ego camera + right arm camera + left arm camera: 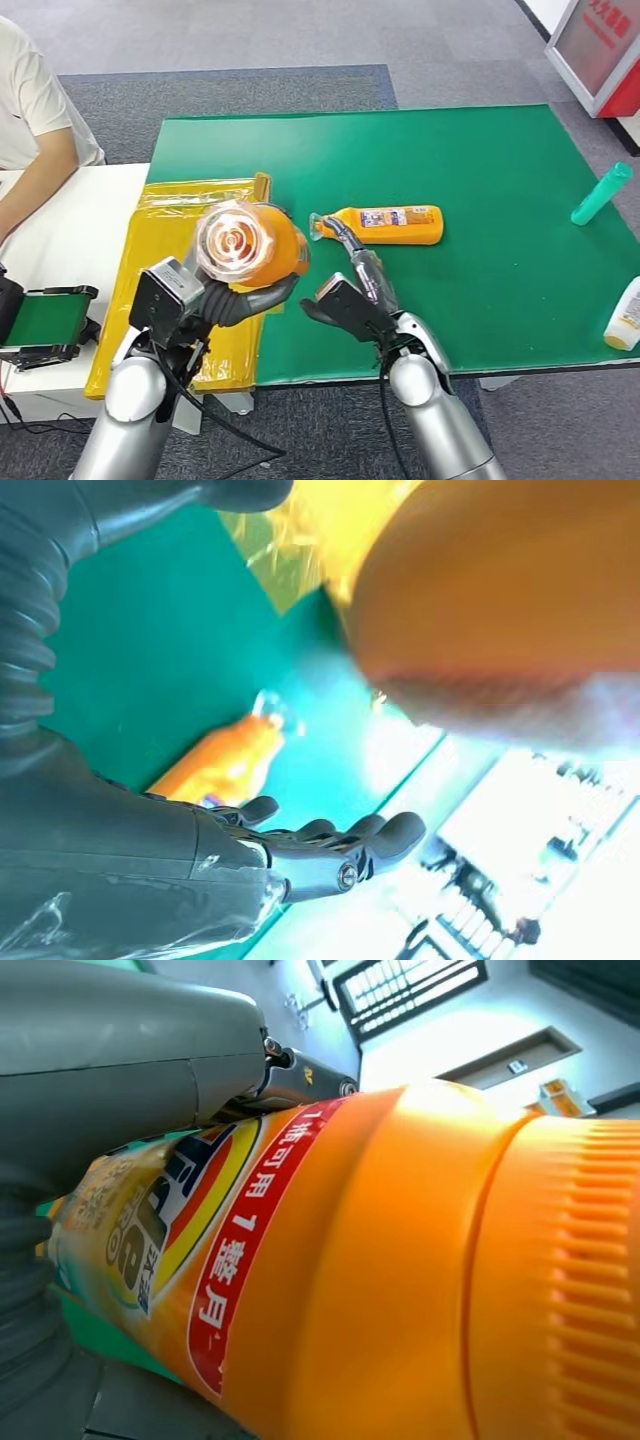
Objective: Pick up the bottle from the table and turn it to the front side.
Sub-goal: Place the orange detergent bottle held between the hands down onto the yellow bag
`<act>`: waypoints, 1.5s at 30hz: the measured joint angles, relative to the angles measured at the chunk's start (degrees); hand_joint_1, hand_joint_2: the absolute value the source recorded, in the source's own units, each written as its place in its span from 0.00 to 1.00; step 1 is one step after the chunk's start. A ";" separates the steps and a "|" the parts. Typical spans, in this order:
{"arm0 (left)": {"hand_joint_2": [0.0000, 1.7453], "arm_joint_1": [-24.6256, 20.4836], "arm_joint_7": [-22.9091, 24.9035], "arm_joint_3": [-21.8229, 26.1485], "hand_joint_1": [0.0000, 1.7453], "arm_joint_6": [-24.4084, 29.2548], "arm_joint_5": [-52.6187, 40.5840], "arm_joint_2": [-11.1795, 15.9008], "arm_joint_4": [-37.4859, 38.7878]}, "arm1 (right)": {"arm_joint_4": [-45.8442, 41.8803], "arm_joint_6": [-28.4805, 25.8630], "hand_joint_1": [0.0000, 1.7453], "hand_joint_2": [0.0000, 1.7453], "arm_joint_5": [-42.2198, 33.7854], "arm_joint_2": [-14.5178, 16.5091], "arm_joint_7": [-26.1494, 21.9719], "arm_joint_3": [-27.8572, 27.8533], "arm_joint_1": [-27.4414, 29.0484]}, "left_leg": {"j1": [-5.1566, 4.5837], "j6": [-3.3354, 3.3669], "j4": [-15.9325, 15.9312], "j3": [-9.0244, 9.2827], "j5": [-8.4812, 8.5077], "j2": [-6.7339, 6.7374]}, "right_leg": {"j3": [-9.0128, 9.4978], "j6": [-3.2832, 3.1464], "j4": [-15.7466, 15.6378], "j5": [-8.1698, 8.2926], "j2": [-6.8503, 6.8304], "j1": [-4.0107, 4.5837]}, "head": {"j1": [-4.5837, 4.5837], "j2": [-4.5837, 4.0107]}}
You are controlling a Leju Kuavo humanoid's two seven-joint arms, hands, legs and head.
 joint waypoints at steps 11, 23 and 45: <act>1.00 1.13 -0.40 4.40 1.00 0.28 -2.09 -1.95 -2.68 | -3.05 0.57 0.00 1.00 -0.58 0.00 0.70 -3.98 0.59 | 0.00 -0.01 0.00 0.00 0.01 0.00 | 0.00 0.00 0.00 -0.01 -0.01 0.01 | 0.00 0.00; 1.00 1.19 0.30 5.46 1.00 4.40 -18.27 -2.02 -3.11 | -5.43 0.66 0.00 1.00 -1.78 0.00 0.60 -6.26 1.11 | 0.00 -0.01 0.00 0.00 0.02 0.00 | -0.01 0.00 0.00 0.00 -0.01 0.00 | 0.00 0.00; 1.00 0.83 4.01 20.52 1.00 -4.12 -52.55 2.99 6.11 | -39.47 10.24 0.00 1.00 -1.80 -3.14 -6.92 -7.93 15.26 | 0.01 -0.01 0.00 -0.03 -0.03 0.00 | -0.06 -0.01 -0.01 -0.09 0.01 0.01 | -0.01 0.00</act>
